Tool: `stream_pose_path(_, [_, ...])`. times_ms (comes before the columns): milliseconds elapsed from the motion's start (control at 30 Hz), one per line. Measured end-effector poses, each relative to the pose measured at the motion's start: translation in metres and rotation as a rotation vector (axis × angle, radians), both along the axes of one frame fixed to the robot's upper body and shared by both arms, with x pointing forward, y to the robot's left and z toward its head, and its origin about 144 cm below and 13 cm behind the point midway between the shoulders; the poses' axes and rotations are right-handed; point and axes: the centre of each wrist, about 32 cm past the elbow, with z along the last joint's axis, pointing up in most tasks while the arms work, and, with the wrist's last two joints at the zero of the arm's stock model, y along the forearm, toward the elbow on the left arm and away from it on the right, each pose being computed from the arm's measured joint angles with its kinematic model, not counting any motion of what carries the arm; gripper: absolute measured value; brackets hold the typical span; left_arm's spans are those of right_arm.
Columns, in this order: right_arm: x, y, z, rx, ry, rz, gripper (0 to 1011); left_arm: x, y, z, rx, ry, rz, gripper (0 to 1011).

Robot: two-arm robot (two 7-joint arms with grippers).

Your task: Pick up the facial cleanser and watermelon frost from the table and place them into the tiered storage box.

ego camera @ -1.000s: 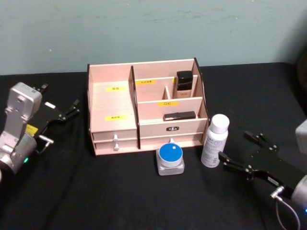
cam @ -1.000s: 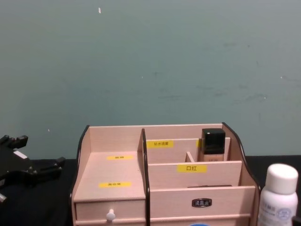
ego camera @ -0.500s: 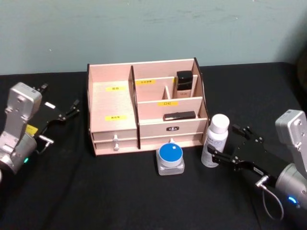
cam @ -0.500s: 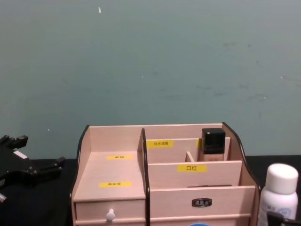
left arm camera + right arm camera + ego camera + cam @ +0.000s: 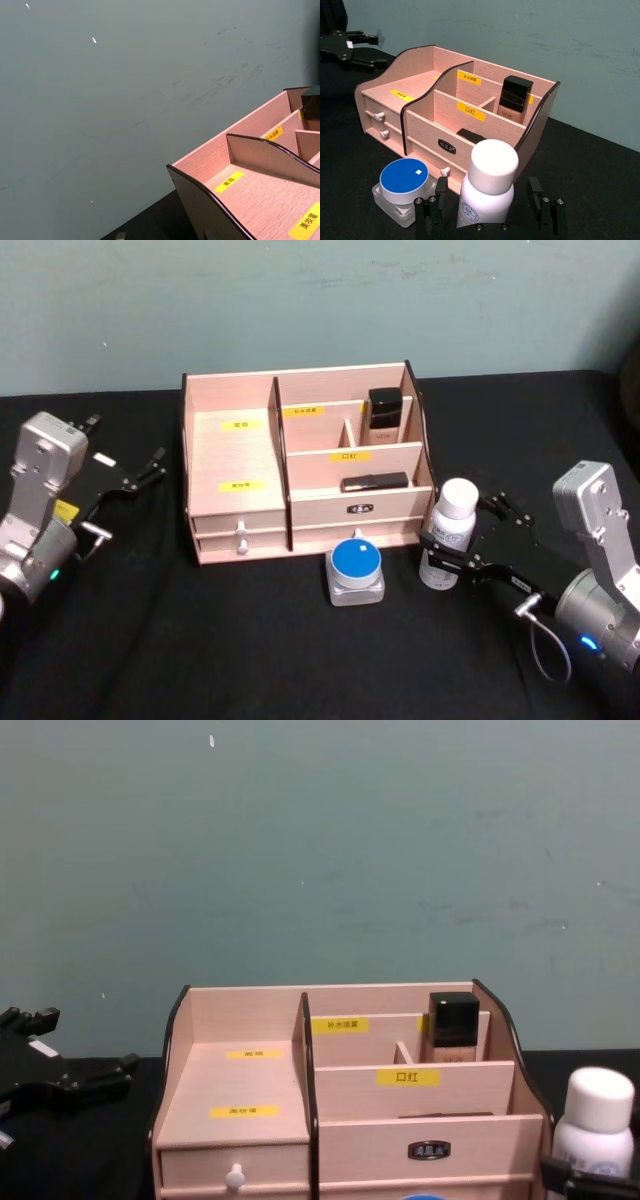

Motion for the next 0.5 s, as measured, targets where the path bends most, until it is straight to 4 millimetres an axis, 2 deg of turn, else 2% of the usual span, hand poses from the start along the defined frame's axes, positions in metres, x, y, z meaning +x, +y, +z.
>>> stream_pose_path(500, [0.0031, 0.0006, -0.0015, -0.003, 0.005, -0.013, 1002, 0.0000, 0.0000, 0.0000, 0.000, 0.000, 0.000, 1010])
